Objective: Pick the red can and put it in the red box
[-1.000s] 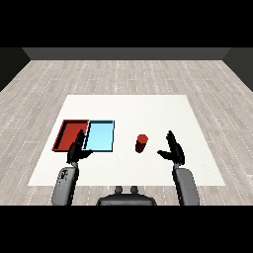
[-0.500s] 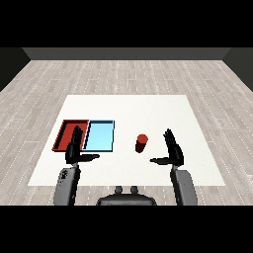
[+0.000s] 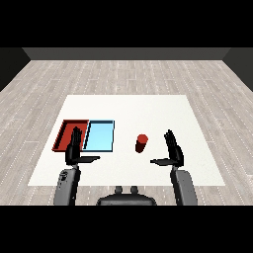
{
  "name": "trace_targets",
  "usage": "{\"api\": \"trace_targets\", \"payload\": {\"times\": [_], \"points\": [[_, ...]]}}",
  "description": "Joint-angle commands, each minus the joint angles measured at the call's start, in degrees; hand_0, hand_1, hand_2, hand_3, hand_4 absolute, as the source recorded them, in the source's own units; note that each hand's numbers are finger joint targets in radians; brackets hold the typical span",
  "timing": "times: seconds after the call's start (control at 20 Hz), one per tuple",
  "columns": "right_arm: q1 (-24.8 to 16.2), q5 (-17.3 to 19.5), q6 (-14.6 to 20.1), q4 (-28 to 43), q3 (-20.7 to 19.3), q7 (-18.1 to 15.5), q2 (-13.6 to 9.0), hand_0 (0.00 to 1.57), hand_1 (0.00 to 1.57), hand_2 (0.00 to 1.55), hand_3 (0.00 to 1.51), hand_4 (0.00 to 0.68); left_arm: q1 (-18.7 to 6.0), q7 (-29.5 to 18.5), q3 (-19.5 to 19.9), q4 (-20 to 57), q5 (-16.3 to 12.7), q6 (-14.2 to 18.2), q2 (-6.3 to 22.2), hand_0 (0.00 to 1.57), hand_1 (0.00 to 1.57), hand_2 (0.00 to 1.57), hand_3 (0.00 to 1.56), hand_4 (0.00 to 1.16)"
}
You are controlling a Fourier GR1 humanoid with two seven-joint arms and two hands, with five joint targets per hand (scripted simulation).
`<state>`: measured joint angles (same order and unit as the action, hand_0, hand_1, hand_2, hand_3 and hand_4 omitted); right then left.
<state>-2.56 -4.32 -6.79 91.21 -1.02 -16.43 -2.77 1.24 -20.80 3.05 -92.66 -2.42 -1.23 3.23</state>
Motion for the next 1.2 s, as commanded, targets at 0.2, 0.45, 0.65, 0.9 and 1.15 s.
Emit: {"api": "trace_targets", "payload": {"times": [0.2,0.45,0.65,0.9,1.15], "points": [[0.7,-0.9,0.3,0.5,-0.1,3.0,0.4,0.00,0.00,0.00,0.00,0.000,0.5,-1.6,2.1,-0.1,-0.4,-1.6,2.1,0.00,0.00,0.00,0.00,0.00],[1.9,-2.3,-1.3,-5.2,-2.3,-1.7,-0.1,0.00,0.00,0.00,0.00,0.000,0.5,-0.1,1.9,-1.0,-1.5,-2.9,2.0,0.00,0.00,0.00,0.00,0.00],[8.9,-0.8,0.9,-11.6,-1.9,-2.6,1.4,0.00,0.00,0.00,0.00,0.000,-2.0,-1.3,-0.8,2.6,1.3,1.5,-1.5,0.00,0.00,0.00,0.00,0.00],[12.3,-2.3,1.5,-13.4,-2.2,1.3,1.4,0.00,0.00,0.00,0.00,0.000,-4.1,1.0,2.4,2.7,-2.8,-1.3,1.0,0.00,0.00,0.00,0.00,0.00],[14.2,-4.3,4.2,-20.1,-0.1,-3.5,2.7,0.00,0.00,0.00,0.00,0.000,0.0,-2.6,2.3,2.3,-2.3,-1.8,0.8,0.00,0.00,0.00,0.00,0.00]]}}
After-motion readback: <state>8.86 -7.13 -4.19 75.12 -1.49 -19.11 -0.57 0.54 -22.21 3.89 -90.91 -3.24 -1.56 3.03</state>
